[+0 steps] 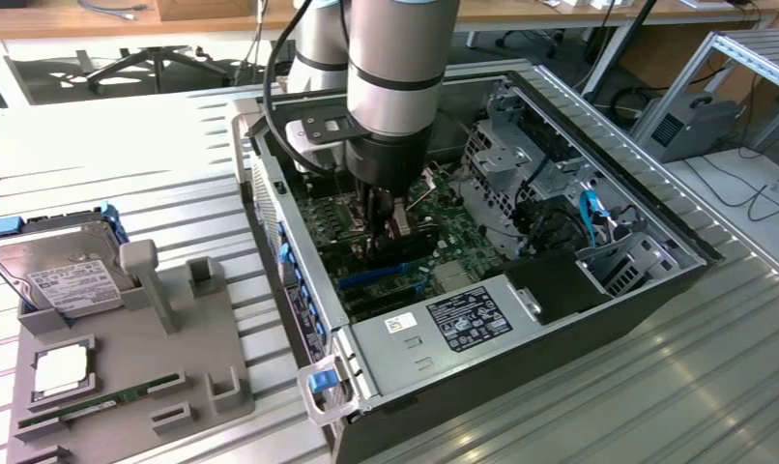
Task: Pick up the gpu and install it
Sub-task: 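Insert the gpu into the slot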
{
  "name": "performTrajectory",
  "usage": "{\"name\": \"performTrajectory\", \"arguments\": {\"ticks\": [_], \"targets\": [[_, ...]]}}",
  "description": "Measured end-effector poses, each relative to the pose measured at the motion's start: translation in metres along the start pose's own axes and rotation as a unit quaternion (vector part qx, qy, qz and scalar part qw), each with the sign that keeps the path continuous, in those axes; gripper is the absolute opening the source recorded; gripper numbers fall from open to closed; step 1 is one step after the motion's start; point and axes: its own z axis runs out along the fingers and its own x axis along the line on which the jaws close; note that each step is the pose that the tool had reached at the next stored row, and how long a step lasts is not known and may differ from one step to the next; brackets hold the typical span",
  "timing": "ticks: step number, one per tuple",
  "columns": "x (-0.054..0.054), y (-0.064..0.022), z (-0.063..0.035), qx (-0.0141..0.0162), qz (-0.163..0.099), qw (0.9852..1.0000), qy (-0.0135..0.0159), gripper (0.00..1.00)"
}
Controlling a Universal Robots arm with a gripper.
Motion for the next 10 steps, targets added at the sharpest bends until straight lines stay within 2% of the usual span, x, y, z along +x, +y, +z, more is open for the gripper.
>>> {"name": "performTrajectory", "arguments": {"ticks": [10], "targets": [[0.0001,0.0000,0.0001,-0.0001,0.000,1.0000,0.0001,0.27]]}}
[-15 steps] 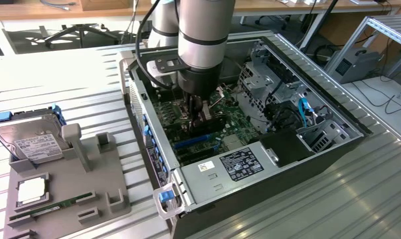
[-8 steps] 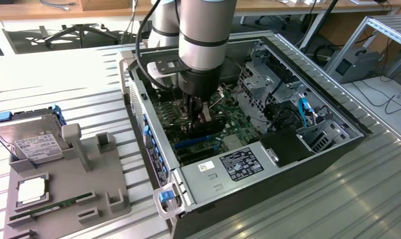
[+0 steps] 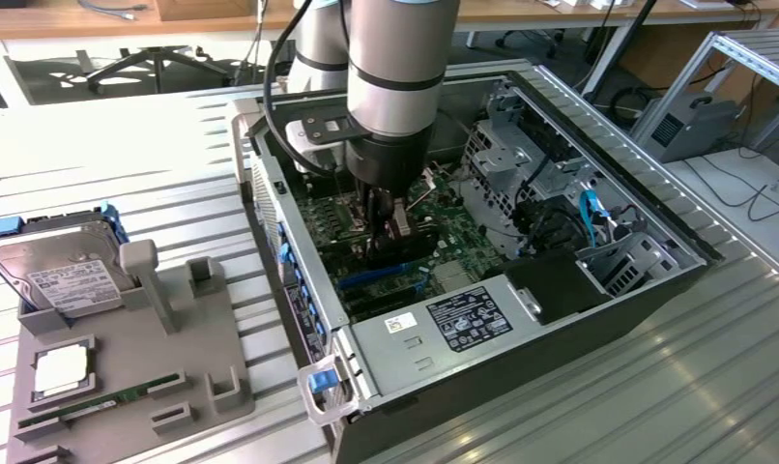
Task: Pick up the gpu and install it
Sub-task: 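Insert the gpu into the slot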
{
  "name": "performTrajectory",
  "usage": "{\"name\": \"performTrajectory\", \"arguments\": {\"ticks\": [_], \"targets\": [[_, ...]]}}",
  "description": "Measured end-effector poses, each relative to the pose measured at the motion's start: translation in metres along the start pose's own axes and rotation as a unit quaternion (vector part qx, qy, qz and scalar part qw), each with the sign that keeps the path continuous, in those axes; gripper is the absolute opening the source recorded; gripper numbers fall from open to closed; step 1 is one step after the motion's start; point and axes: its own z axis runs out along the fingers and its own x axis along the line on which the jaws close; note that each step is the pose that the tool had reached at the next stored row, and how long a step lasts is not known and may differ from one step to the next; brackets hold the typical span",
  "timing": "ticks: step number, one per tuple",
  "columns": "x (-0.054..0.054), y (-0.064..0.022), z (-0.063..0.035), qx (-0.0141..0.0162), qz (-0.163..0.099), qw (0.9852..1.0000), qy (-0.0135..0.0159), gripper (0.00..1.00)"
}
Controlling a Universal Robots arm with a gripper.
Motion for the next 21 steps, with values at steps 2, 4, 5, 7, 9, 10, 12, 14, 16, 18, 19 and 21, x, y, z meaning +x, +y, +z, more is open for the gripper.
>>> {"name": "performTrajectory", "arguments": {"ticks": [2,4,5,7,9,10,12,14,16,18,19,21], "targets": [[0.0000,0.0000,0.0000,0.0000,0.000,1.0000,-0.0001,0.27],[0.0000,-0.0001,0.0001,-0.0021,0.000,1.0000,0.0001,0.27],[0.0000,-0.0001,0.0004,-0.0068,0.000,1.0000,0.0004,0.27],[0.0000,0.0000,0.0004,-0.0114,0.000,0.9999,0.0008,0.27],[0.0000,0.0000,0.0005,-0.0128,-0.001,0.9999,0.0008,0.27],[0.0000,0.0000,0.0005,-0.0128,-0.001,0.9999,0.0008,0.27],[0.0000,0.0000,0.0005,-0.0128,-0.001,0.9999,0.0008,0.27],[0.0000,0.0000,0.0005,-0.0129,0.000,0.9999,0.0003,0.27],[0.0000,0.0000,0.0004,-0.0131,0.000,0.9999,-0.0022,0.27],[0.0000,0.0000,0.0004,-0.0134,0.000,0.9999,-0.0065,0.27],[0.0000,0.0001,0.0004,-0.0135,0.000,0.9999,-0.0077,0.27],[0.0000,0.0000,0.0005,-0.0135,0.000,0.9999,-0.0078,0.27]]}}
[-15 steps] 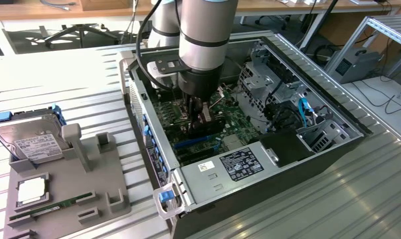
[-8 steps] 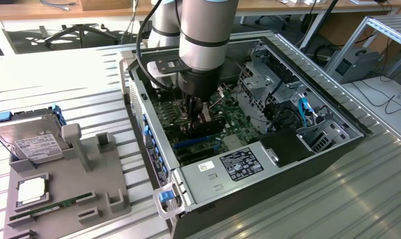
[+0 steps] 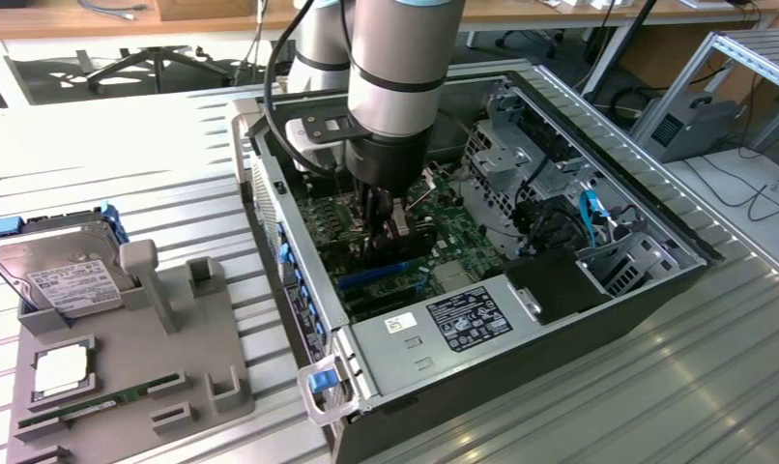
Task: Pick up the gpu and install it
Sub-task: 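Insert the gpu into the slot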
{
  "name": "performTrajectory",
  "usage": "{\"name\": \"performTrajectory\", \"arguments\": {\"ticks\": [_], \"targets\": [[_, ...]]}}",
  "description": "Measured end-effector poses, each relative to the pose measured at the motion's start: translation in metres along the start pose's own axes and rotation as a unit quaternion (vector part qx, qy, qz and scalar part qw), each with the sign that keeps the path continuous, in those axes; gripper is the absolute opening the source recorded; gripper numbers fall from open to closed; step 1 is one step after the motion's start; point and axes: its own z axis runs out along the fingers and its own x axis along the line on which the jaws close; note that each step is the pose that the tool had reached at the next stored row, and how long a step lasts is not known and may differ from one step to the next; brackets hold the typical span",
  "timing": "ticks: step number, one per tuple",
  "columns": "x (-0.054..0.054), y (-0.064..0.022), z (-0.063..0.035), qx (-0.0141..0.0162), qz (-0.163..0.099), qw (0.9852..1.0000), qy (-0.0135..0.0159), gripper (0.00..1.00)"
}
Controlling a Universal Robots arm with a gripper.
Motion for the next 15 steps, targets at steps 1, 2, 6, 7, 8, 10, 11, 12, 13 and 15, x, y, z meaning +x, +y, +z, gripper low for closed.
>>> {"name": "performTrajectory", "arguments": {"ticks": [1,2,6,7,8,10,11,12,13,15], "targets": [[0.0000,0.0000,0.0000,0.0000,0.000,1.0000,0.0000,0.27],[0.0000,0.0000,0.0000,0.0000,0.000,1.0000,0.0000,0.27],[0.0006,0.0000,0.0009,0.0000,0.000,1.0000,0.0000,0.27],[0.0009,0.0000,0.0015,0.0000,0.000,1.0000,0.0001,0.27],[0.0010,0.0000,0.0020,0.0000,0.000,1.0000,0.0000,0.27],[0.0011,-0.0001,0.0033,0.0000,0.000,1.0000,0.0000,0.27],[0.0012,-0.0001,0.0039,0.0000,0.000,1.0000,0.0000,0.27],[0.0012,0.0000,0.0044,0.0000,0.000,1.0000,0.0000,0.27],[0.0012,-0.0001,0.0048,0.0000,0.000,1.0000,0.0000,0.27],[0.0013,-0.0001,0.0057,0.0000,0.000,1.0000,0.0000,0.27]]}}
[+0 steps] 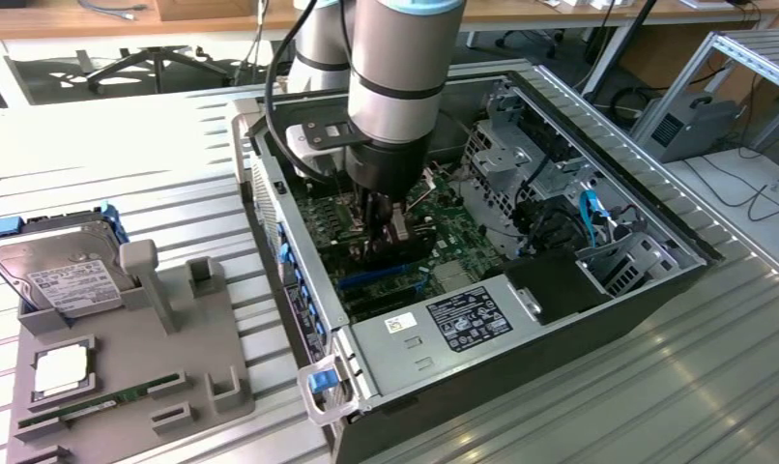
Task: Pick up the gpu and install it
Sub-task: 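Insert the gpu into the slot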
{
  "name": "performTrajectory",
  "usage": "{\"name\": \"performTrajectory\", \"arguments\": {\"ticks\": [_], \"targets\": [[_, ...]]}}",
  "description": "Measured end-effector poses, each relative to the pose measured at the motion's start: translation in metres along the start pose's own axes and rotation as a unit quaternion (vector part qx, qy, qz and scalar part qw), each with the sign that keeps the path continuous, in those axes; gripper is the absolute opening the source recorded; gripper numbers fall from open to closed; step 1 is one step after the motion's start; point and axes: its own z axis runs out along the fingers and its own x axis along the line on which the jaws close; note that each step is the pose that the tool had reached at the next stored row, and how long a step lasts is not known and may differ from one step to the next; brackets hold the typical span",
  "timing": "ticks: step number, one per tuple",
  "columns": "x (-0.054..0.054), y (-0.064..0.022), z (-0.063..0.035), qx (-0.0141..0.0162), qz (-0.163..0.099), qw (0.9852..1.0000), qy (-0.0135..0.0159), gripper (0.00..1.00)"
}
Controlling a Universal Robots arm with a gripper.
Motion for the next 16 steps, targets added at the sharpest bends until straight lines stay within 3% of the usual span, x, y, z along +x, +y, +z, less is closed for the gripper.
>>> {"name": "performTrajectory", "arguments": {"ticks": [16], "targets": [[-0.0002,0.0001,0.0089,0.0000,0.000,1.0000,-0.0001,0.27]]}}
